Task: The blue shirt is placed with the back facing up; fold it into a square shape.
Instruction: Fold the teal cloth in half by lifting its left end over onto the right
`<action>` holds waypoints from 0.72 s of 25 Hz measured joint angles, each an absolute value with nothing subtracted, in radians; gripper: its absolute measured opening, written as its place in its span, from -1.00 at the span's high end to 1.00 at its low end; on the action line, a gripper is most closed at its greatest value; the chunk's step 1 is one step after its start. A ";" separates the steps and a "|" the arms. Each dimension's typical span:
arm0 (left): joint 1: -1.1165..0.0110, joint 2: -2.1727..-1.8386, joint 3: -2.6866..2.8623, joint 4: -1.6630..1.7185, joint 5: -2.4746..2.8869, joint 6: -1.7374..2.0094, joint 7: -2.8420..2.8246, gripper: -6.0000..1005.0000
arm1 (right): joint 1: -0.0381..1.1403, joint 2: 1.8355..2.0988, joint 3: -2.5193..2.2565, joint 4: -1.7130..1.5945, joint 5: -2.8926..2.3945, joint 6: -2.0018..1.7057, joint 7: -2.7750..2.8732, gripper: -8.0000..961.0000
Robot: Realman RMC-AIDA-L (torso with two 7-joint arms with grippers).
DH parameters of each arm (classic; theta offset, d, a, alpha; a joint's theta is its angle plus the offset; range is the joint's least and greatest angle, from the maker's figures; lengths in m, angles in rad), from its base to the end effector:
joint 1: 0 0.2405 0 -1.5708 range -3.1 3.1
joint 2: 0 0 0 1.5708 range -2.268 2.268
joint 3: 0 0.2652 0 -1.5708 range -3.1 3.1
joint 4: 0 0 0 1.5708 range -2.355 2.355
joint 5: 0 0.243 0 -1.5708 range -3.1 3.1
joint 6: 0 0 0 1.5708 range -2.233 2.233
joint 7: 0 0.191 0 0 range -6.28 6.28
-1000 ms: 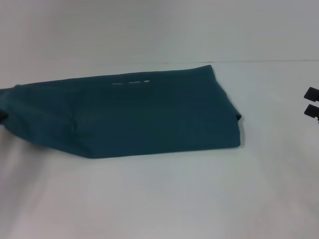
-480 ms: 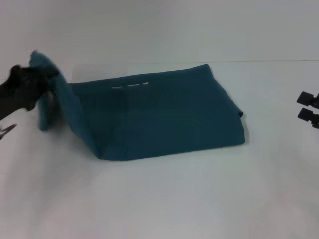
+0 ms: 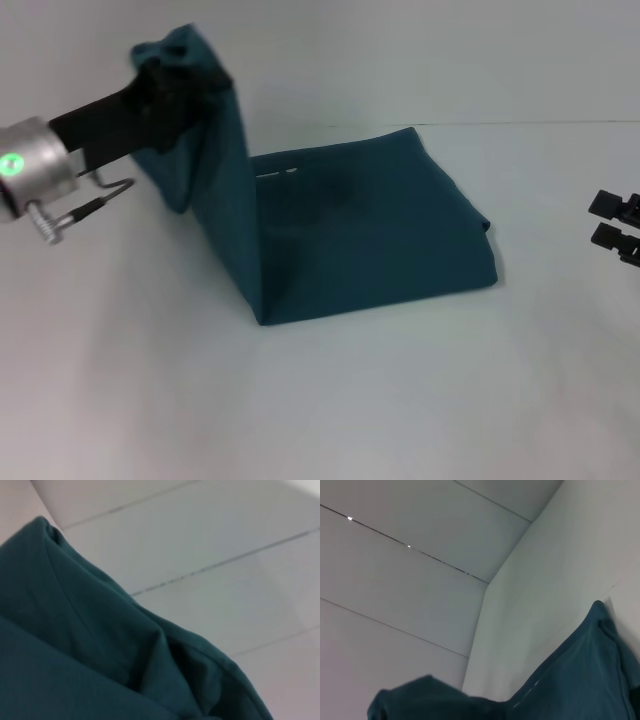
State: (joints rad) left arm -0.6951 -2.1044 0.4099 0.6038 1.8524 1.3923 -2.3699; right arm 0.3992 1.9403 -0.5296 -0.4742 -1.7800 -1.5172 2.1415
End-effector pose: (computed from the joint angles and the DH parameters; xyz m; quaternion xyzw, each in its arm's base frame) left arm -0.2233 0.4611 0.0028 -0.6427 -0.6122 -0.4568 0.0582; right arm 0.3503 0.3666 0.0336 -0.6587 0.6215 0.4062 0.1216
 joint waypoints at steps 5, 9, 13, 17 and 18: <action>-0.761 -2.127 0.503 0.603 1.853 1.344 -2.365 0.88 | 0.401 1.941 -0.529 -0.463 -1.780 -1.517 2.141 -0.61; -0.798 -2.157 0.584 0.601 1.853 1.279 -2.346 0.87 | 0.403 1.941 -0.530 -0.462 -1.783 -1.517 2.141 -0.61; -0.868 -2.172 0.700 0.491 1.820 1.137 -2.267 0.87 | 0.403 1.942 -0.531 -0.454 -1.792 -1.512 2.141 -0.61; -0.939 -2.176 0.729 0.335 1.753 1.010 -2.115 0.86 | 0.399 1.942 -0.531 -0.451 -1.793 -1.510 2.140 -0.61; -0.952 -2.176 0.730 0.306 1.734 0.997 -2.076 0.86 | 0.397 1.942 -0.531 -0.451 -1.793 -1.510 2.140 -0.61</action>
State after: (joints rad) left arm -0.9522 -2.1762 0.7300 0.3059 1.7338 0.9972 -2.0756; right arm 0.3974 1.9423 -0.5308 -0.4507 -1.7931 -1.5104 2.1399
